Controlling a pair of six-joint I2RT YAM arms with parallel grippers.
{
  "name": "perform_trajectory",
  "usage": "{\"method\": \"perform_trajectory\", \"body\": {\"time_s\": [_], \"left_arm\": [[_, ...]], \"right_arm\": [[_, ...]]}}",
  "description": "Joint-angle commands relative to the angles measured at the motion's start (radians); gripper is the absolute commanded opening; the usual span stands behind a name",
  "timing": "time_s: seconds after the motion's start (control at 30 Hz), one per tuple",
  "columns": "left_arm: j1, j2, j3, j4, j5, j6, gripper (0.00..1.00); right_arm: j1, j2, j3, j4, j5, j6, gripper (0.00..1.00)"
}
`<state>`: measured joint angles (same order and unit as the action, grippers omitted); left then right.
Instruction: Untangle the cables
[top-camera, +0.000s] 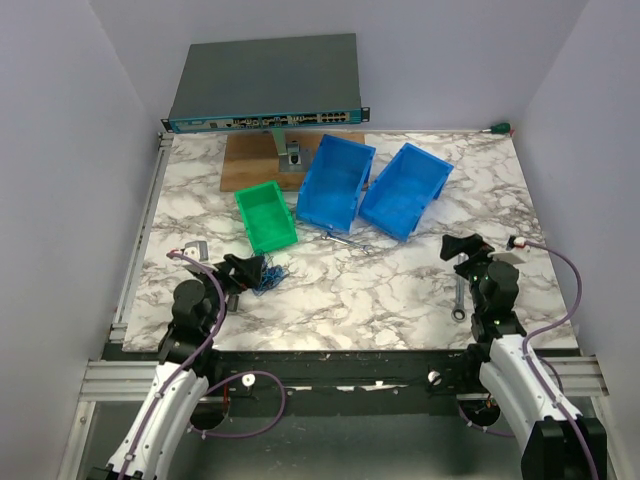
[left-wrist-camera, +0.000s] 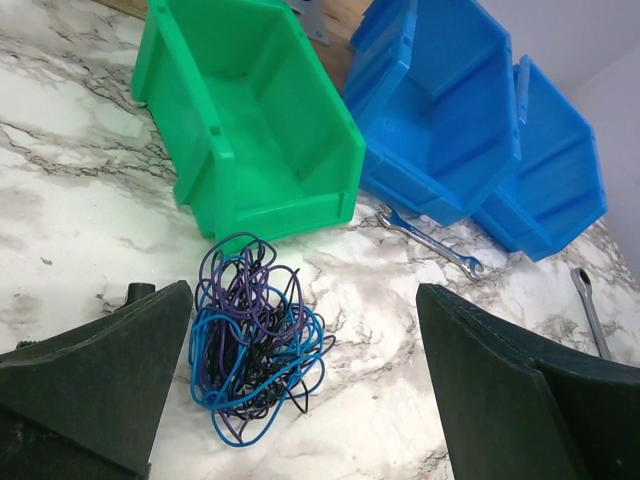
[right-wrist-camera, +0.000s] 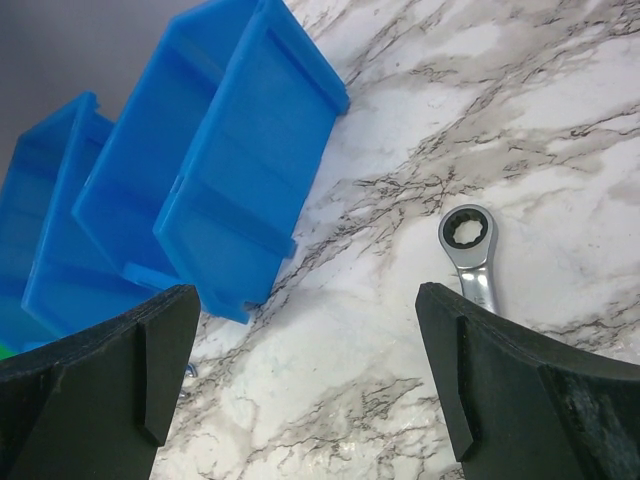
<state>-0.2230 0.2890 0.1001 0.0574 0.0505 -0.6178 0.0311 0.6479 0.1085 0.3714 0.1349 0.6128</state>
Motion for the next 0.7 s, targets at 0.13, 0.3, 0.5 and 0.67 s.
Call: {"method": "perform_trajectory", "body": {"time_s": [0.13,0.3,0.5,0.67], "left_arm": [[-0.002,0.010,-0.002,0.067,0.098,0.026,0.99],[-0.037,0.155,0.034,0.113,0.102,0.068,0.99],[-0.142,0.314,0.163,-0.051,-0.117,0.072,0.88],[-0.186,0.356,0.270,-0.276,-0.229,0.018,0.86]], "right_arm": [[0.001,0.010,0.025,-0.003,-0.086,-0.022,1.00],[0.007,0.165,0.068,0.071,-0.258,-0.052,0.96],[0.130,0.240,0.102,0.102,-0.258,-0.119,0.93],[0.179,0.260,0.114,0.101,-0.231,-0.140,0.93]]}}
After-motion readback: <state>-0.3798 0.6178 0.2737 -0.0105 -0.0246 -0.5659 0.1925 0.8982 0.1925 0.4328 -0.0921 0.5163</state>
